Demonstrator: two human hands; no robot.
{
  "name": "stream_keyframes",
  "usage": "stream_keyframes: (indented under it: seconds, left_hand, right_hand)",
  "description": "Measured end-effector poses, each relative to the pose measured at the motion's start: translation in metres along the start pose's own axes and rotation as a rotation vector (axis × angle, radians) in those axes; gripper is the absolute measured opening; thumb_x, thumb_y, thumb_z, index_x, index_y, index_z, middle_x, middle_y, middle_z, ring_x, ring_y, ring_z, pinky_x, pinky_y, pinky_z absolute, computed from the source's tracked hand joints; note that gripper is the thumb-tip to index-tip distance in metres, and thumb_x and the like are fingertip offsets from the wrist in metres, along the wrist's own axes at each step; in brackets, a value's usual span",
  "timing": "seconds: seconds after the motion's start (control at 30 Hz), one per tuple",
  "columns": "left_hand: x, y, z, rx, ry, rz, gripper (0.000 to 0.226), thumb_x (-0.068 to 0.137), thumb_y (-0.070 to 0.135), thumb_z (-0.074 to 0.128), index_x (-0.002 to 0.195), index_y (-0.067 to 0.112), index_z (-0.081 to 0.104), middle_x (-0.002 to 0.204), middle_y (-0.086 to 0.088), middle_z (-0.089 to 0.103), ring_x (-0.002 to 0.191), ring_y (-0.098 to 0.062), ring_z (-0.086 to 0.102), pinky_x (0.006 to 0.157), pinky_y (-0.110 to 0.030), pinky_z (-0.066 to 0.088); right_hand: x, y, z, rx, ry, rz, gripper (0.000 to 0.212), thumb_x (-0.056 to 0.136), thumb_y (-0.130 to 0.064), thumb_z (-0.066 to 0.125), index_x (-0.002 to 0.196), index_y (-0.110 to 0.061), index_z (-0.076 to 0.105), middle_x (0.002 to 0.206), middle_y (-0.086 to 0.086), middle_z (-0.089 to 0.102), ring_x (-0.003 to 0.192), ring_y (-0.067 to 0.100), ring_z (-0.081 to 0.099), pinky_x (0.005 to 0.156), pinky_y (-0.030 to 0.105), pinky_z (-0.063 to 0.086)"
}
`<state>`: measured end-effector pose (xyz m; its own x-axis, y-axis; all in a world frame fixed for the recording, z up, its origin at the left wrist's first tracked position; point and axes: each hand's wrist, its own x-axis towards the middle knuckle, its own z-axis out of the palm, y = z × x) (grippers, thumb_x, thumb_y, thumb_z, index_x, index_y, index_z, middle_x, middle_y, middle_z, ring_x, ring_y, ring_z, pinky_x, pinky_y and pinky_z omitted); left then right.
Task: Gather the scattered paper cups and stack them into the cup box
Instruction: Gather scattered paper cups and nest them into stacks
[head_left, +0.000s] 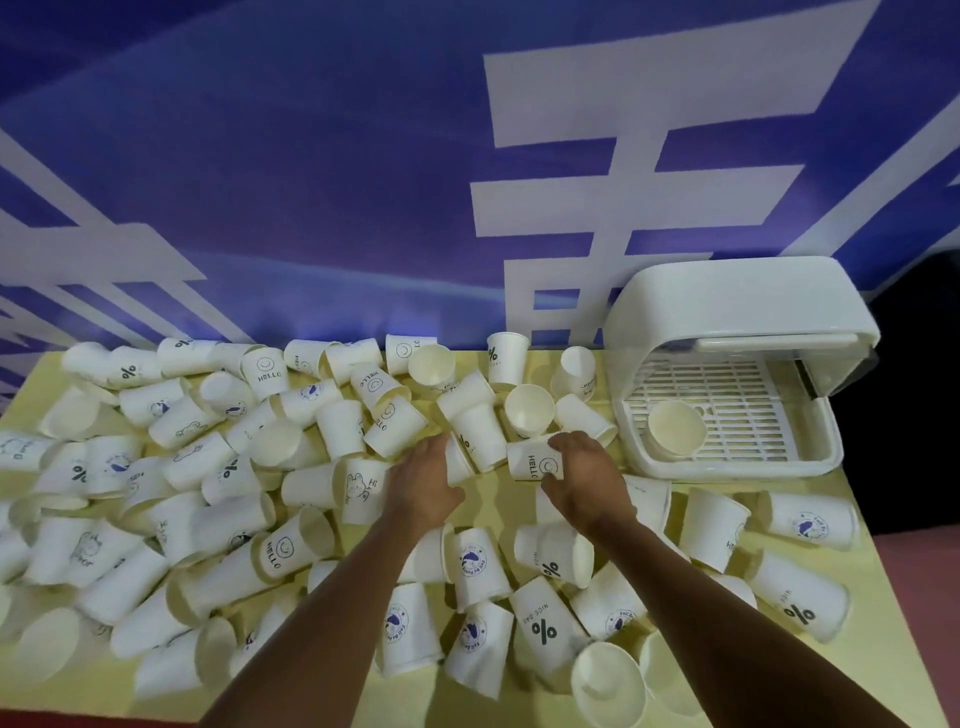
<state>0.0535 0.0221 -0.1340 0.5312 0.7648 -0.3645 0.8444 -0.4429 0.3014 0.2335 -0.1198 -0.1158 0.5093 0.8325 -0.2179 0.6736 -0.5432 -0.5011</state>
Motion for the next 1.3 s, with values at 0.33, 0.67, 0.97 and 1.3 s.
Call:
stream_keyframes:
  seconds: [0.33,0.67,0.97,1.3]
  left_hand:
    - [0.016,-0.013,0.010,0.020,0.082,0.001,0.073,0.083,0.022,0.064,0.148,0.025,0.030,0.144,0.001,0.043,0.134,-0.021,0.039,0.111,-0.036,0.029]
    - [0.008,-0.036,-0.006,-0.305,0.224,0.102,0.075,0.072,0.028,0.078,0.139,0.013,0.046,0.130,-0.003,0.056,0.119,-0.023,0.051,0.102,-0.044,0.044]
    - [0.006,0.015,-0.033,-0.456,0.177,0.083,0.074,0.071,0.042,0.077,0.134,0.025,0.044,0.129,0.006,0.056,0.116,-0.017,0.054,0.097,-0.043,0.049]
    - [-0.012,0.109,-0.041,-0.500,0.117,0.248,0.071,0.074,0.036,0.080,0.133,0.023,0.043,0.126,0.003,0.056,0.111,-0.017,0.055,0.091,-0.035,0.048]
  right_hand:
    - [0.052,-0.034,0.011,0.029,0.150,0.069,0.076,0.080,-0.030,0.077,0.142,-0.006,0.040,0.135,0.012,0.051,0.123,0.029,0.048,0.106,0.037,0.040]
    - [0.074,-0.044,0.022,0.114,0.111,0.151,0.072,0.084,-0.022,0.075,0.144,-0.007,0.037,0.138,0.012,0.050,0.125,0.029,0.047,0.107,0.035,0.039]
    - [0.033,-0.031,-0.024,0.301,0.214,0.083,0.079,0.080,-0.028,0.075,0.148,-0.013,0.037,0.145,0.007,0.043,0.131,0.027,0.044,0.107,0.038,0.041]
    - [-0.031,0.037,-0.110,0.340,0.546,0.156,0.075,0.081,-0.047,0.077,0.143,-0.017,0.045,0.137,0.002,0.051,0.126,0.019,0.046,0.104,0.033,0.039]
